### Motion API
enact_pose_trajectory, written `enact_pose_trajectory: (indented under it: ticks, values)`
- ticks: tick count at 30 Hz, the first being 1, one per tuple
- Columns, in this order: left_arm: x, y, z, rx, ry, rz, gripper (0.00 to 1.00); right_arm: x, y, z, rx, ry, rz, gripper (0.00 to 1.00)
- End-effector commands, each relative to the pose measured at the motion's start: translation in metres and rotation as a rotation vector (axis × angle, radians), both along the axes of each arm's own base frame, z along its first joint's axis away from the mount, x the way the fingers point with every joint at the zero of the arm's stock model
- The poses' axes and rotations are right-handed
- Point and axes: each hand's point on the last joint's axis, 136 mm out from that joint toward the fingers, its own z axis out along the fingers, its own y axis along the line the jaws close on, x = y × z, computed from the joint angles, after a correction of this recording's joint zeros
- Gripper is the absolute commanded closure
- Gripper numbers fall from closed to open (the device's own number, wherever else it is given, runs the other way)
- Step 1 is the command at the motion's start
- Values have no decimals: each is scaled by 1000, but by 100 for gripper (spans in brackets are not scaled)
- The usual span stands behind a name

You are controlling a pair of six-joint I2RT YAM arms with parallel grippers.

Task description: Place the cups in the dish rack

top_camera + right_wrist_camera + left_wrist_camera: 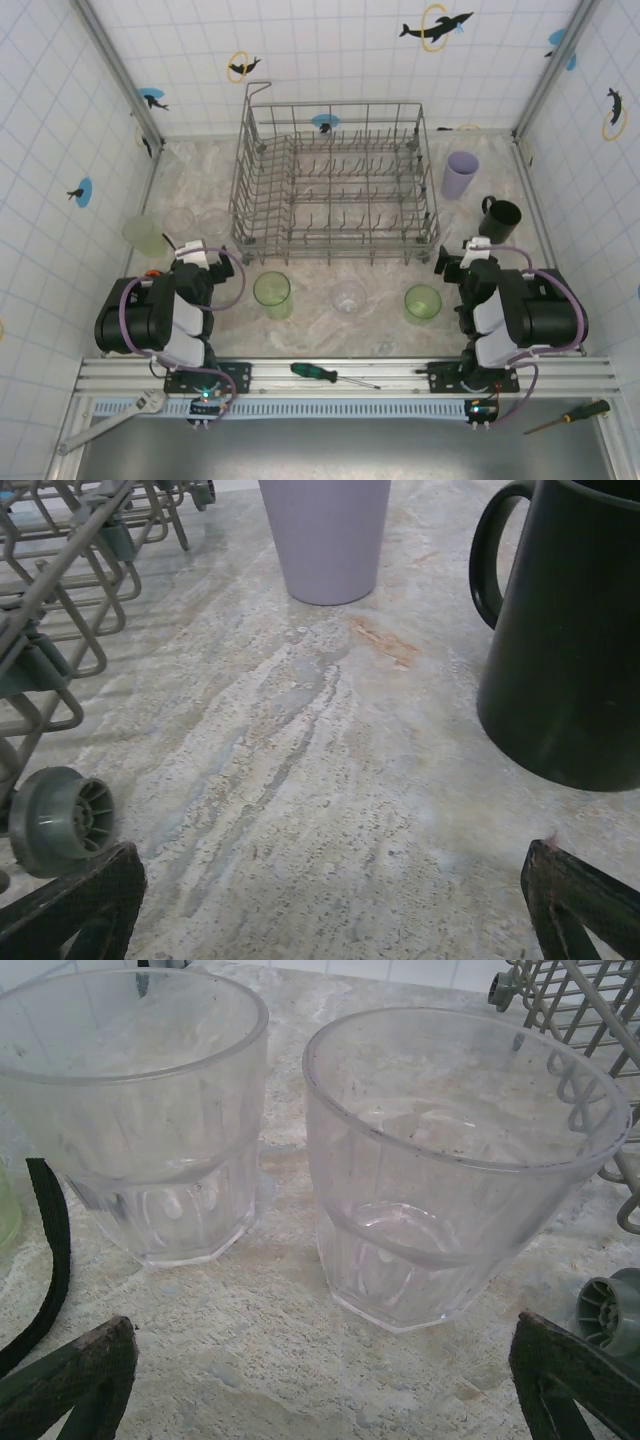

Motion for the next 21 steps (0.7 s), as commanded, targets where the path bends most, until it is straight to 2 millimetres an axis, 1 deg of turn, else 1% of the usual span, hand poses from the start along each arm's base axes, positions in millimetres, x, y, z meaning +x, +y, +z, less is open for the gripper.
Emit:
enact_pose_trajectory:
  ticks: [1, 21]
  values:
    - [2, -2, 6, 3, -27, -18, 2, 0, 3, 6, -5, -27, 20, 0]
    - [2, -2, 6, 2, -25, -19, 2, 0, 2, 5, 2, -21, 16, 0]
